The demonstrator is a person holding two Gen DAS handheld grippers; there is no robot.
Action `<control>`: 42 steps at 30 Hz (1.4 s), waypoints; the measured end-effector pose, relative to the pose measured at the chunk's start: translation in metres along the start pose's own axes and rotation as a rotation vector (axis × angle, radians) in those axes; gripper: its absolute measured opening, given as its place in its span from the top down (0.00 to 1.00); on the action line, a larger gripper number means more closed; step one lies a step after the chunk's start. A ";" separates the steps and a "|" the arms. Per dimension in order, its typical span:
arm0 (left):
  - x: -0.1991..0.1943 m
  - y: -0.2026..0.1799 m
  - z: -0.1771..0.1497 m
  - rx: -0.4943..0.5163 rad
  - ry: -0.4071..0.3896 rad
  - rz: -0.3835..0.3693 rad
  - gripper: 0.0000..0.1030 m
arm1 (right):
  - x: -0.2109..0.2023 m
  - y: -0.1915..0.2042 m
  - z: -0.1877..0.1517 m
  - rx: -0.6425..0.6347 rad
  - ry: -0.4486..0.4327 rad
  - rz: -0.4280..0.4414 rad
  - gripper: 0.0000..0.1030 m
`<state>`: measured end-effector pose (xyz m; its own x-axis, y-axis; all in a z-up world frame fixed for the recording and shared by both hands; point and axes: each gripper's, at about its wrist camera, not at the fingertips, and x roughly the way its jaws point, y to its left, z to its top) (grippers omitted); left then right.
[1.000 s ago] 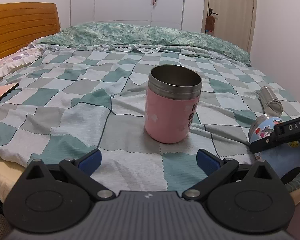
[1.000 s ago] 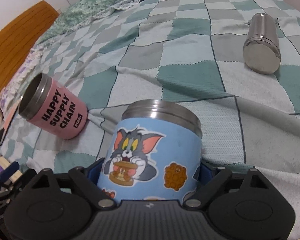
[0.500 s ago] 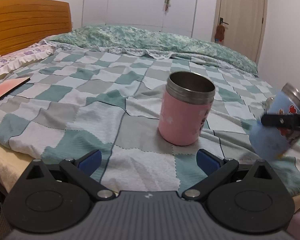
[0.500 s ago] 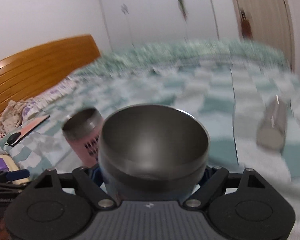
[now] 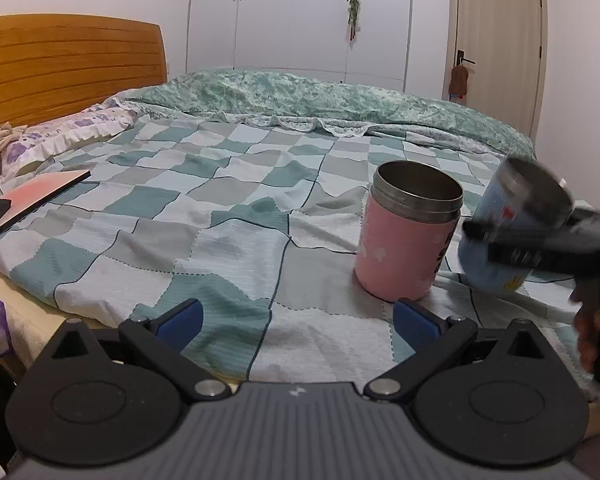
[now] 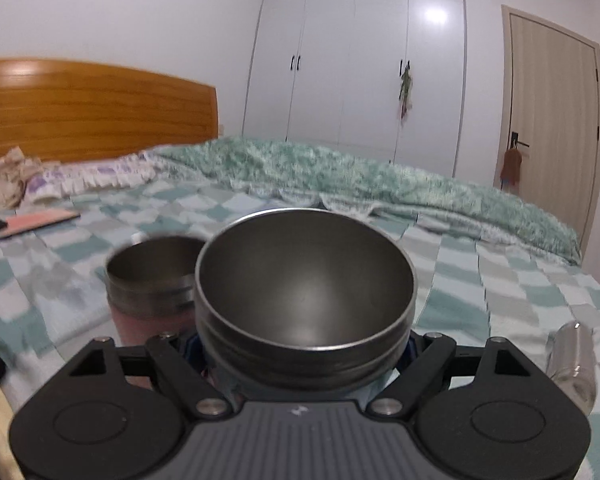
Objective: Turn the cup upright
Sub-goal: 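Carry the upright blue tumbler beside the pink tumbler and lower it, then open the right tool and withdraw from the blue tumbler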
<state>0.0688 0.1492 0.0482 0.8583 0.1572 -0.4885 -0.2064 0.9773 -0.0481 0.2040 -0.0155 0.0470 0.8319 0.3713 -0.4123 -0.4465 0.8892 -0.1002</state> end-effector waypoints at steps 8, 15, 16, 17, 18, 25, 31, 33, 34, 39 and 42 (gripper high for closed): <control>0.007 -0.001 -0.005 -0.009 0.010 0.001 0.00 | 0.016 -0.010 -0.009 0.071 0.063 0.037 0.19; -0.003 -0.009 -0.006 0.001 -0.029 -0.016 0.00 | -0.011 -0.021 -0.013 0.119 0.012 0.086 0.00; -0.006 -0.011 -0.007 0.004 -0.042 -0.024 0.00 | -0.021 -0.024 -0.013 0.122 -0.009 0.092 0.00; -0.009 -0.014 -0.007 0.007 -0.058 -0.035 0.00 | -0.032 -0.028 -0.015 0.121 -0.029 0.095 0.00; -0.013 -0.016 -0.008 0.010 -0.072 -0.043 0.00 | -0.043 -0.031 -0.017 0.120 -0.050 0.094 0.00; -0.036 -0.050 -0.026 0.047 -0.215 -0.110 0.00 | -0.131 -0.056 -0.051 0.075 -0.172 0.021 0.00; -0.043 -0.083 -0.055 0.040 -0.246 -0.183 0.00 | -0.182 -0.069 -0.094 0.064 -0.187 -0.059 0.00; -0.042 -0.092 -0.062 0.031 -0.247 -0.194 0.00 | -0.192 -0.073 -0.106 0.064 -0.188 -0.085 0.00; -0.042 -0.097 -0.067 0.030 -0.253 -0.197 0.00 | -0.195 -0.075 -0.111 0.065 -0.188 -0.099 0.00; -0.038 -0.116 -0.087 0.085 -0.276 -0.169 0.00 | -0.197 -0.084 -0.134 0.087 -0.175 -0.128 0.00; -0.040 -0.120 -0.090 0.096 -0.283 -0.162 0.00 | -0.194 -0.084 -0.139 0.097 -0.169 -0.143 0.00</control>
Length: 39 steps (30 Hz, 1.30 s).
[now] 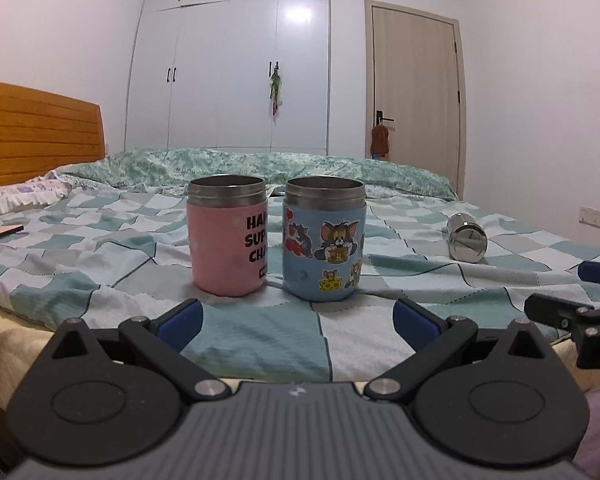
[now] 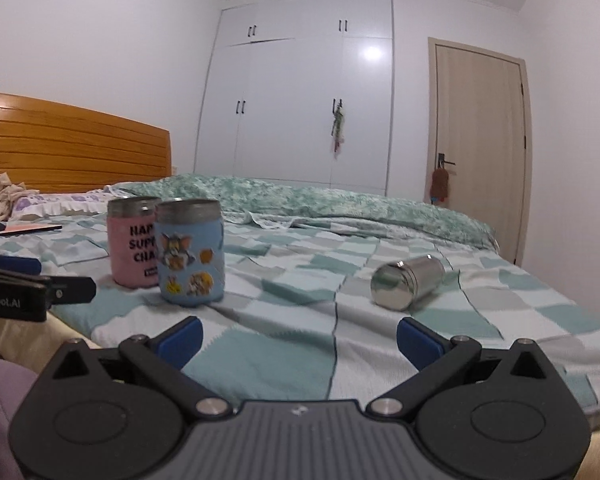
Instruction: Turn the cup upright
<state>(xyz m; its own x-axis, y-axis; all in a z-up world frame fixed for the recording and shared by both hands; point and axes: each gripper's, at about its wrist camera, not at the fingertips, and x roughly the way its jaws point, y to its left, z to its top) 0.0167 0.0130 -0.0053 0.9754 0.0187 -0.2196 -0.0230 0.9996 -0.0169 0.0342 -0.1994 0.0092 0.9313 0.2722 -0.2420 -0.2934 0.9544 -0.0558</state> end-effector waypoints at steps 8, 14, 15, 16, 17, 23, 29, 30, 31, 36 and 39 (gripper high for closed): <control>-0.002 -0.005 -0.004 0.030 -0.023 0.003 0.00 | -0.006 0.002 -0.004 -0.009 -0.031 -0.006 0.00; -0.003 -0.006 -0.005 0.033 -0.026 0.000 0.00 | -0.007 0.002 -0.004 0.004 -0.031 -0.008 0.00; -0.003 -0.006 -0.005 0.033 -0.026 0.000 0.00 | -0.006 0.001 -0.004 0.006 -0.030 -0.008 0.00; -0.003 -0.006 -0.005 0.033 -0.028 -0.001 0.00 | -0.006 0.001 -0.004 0.008 -0.030 -0.009 0.00; -0.003 -0.006 -0.005 0.034 -0.028 -0.001 0.00 | -0.006 0.000 -0.004 0.010 -0.031 -0.009 0.00; -0.003 -0.007 -0.005 0.034 -0.029 -0.002 0.00 | -0.005 -0.002 -0.004 0.015 -0.028 -0.008 0.00; -0.003 -0.007 -0.005 0.033 -0.031 -0.004 0.00 | -0.004 -0.001 -0.005 0.014 -0.029 -0.008 0.00; -0.003 -0.007 -0.005 0.033 -0.031 -0.005 0.00 | -0.004 -0.001 -0.005 0.014 -0.030 -0.008 0.00; -0.003 -0.007 -0.005 0.033 -0.031 -0.005 0.00 | -0.004 -0.001 -0.005 0.014 -0.029 -0.008 0.00; -0.003 -0.007 -0.005 0.032 -0.033 -0.006 0.00 | -0.004 -0.001 -0.005 0.014 -0.029 -0.008 0.00; -0.003 -0.007 -0.005 0.032 -0.033 -0.006 0.00 | -0.004 -0.001 -0.005 0.013 -0.029 -0.009 0.00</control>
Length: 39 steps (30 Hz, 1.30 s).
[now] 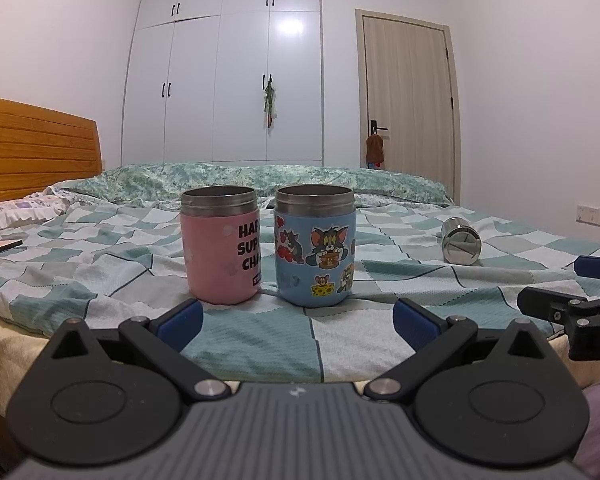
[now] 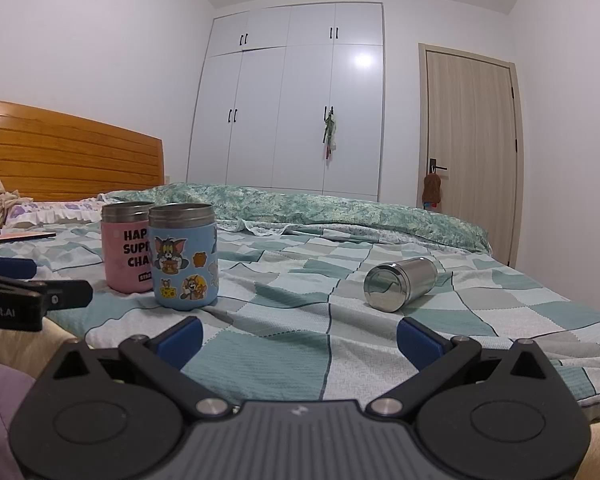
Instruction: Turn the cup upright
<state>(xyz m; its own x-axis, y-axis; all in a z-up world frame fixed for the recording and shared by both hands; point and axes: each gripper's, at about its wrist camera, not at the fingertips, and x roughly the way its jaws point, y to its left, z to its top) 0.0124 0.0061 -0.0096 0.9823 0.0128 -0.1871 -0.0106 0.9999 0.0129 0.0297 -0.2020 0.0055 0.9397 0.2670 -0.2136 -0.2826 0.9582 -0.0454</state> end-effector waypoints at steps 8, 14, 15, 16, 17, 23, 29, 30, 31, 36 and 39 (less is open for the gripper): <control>-0.001 -0.001 0.002 -0.002 -0.003 -0.002 0.00 | 0.000 0.000 0.000 -0.002 0.001 -0.001 0.00; -0.002 -0.001 0.002 -0.003 -0.005 -0.003 0.00 | 0.000 0.000 0.000 -0.002 0.000 -0.001 0.00; -0.002 -0.001 0.002 -0.003 -0.005 -0.003 0.00 | 0.000 0.000 0.000 -0.003 0.000 -0.001 0.00; -0.002 -0.001 0.002 -0.003 -0.005 -0.002 0.00 | 0.000 0.000 0.000 -0.003 0.001 -0.001 0.00; -0.002 -0.001 0.002 -0.003 -0.004 -0.003 0.00 | 0.000 0.000 0.000 -0.003 0.000 -0.001 0.00; -0.001 -0.001 0.002 -0.004 -0.005 -0.003 0.00 | 0.000 0.000 0.000 -0.003 0.001 -0.001 0.00; -0.001 -0.003 0.003 -0.003 -0.006 -0.005 0.00 | 0.000 0.000 0.000 -0.002 0.001 -0.001 0.00; -0.001 -0.002 0.002 -0.003 -0.007 -0.005 0.00 | 0.000 0.000 0.000 -0.003 0.000 -0.001 0.00; -0.001 -0.003 0.002 -0.003 -0.007 -0.005 0.00 | 0.000 0.000 0.000 -0.003 0.000 -0.001 0.00; -0.001 -0.003 0.002 -0.003 -0.007 -0.006 0.00 | 0.000 0.000 0.000 -0.003 0.001 -0.001 0.00; -0.001 -0.003 0.002 -0.003 -0.007 -0.008 0.00 | 0.000 0.000 0.000 -0.003 0.001 -0.001 0.00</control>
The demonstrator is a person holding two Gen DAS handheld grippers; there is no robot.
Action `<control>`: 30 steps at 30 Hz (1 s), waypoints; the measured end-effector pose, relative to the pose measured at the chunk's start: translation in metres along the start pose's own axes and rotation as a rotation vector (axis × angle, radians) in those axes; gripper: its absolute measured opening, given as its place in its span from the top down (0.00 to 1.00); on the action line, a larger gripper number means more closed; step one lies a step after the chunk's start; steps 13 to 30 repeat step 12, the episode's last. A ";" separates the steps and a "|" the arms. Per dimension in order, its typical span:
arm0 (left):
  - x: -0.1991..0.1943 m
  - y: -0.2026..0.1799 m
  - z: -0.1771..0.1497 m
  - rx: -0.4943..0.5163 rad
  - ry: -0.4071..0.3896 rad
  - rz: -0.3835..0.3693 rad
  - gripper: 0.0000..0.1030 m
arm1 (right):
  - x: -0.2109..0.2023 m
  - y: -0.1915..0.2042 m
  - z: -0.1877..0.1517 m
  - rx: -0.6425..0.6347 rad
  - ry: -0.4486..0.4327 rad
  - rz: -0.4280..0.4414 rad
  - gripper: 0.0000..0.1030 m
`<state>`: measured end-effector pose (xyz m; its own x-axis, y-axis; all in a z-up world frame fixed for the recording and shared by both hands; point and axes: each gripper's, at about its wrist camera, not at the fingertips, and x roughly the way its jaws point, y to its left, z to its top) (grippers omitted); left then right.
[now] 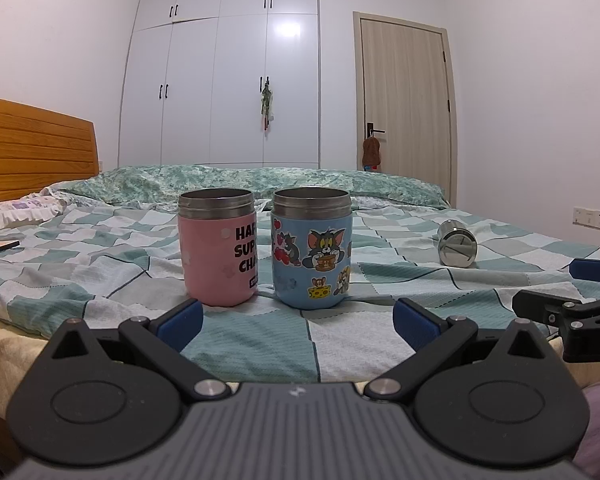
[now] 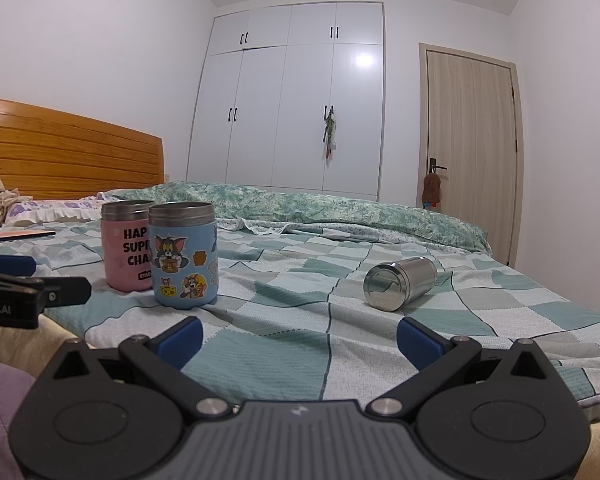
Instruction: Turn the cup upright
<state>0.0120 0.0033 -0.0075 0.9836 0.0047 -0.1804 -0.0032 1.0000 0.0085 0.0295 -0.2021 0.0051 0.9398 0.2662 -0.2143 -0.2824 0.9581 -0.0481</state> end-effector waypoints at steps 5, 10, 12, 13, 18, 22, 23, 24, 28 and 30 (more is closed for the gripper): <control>0.000 0.000 0.000 0.000 0.000 -0.001 0.00 | 0.000 0.000 0.000 0.000 0.000 0.000 0.00; 0.000 0.001 -0.001 -0.005 -0.003 -0.014 0.00 | 0.000 0.000 0.000 -0.001 0.001 0.000 0.00; 0.000 0.001 -0.001 -0.004 -0.002 -0.015 0.00 | 0.000 0.000 0.000 -0.001 0.001 0.000 0.00; 0.000 0.001 -0.001 -0.004 -0.002 -0.015 0.00 | 0.000 0.000 0.000 -0.001 0.001 0.000 0.00; 0.000 0.001 -0.001 -0.004 -0.002 -0.015 0.00 | 0.000 0.000 0.000 -0.001 0.001 0.000 0.00; 0.000 0.001 -0.001 -0.004 -0.002 -0.015 0.00 | 0.000 0.000 0.000 -0.001 0.001 0.000 0.00; 0.000 0.001 -0.001 -0.004 -0.002 -0.015 0.00 | 0.000 0.000 0.000 -0.001 0.001 0.000 0.00; 0.000 0.001 -0.001 -0.004 -0.002 -0.015 0.00 | 0.000 0.000 0.000 -0.001 0.001 0.000 0.00; 0.000 0.001 -0.001 -0.004 -0.002 -0.015 0.00 | 0.000 0.000 0.000 -0.001 0.001 0.000 0.00; 0.000 0.001 -0.001 -0.004 -0.002 -0.015 0.00 | 0.000 0.000 0.000 -0.001 0.001 0.000 0.00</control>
